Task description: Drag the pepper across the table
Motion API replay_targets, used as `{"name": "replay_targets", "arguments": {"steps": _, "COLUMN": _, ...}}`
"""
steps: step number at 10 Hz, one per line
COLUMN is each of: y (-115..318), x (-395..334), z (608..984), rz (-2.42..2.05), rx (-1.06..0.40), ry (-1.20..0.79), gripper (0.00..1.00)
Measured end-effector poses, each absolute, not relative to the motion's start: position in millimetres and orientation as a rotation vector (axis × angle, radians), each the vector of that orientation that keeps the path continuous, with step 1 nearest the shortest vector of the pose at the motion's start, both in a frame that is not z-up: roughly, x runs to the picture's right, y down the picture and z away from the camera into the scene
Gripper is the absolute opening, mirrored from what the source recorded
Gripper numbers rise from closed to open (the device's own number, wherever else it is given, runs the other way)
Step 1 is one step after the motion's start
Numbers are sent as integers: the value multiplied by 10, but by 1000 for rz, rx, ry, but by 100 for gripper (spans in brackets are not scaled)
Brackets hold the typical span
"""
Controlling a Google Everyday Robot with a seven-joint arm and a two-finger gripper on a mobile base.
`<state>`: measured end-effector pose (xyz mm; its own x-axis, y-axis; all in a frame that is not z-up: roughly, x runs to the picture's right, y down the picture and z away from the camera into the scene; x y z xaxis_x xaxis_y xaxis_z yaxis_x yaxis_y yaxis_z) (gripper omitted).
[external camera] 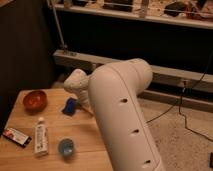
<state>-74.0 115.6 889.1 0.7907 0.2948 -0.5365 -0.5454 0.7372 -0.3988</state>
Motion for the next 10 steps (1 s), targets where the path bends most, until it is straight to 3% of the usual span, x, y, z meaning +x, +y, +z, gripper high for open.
{"name": "replay_targets", "arguments": {"steps": 10, "y": 1043, "x": -843, "z": 8966, "rz": 493, "rx": -563, "ry": 465, "gripper": 21}}
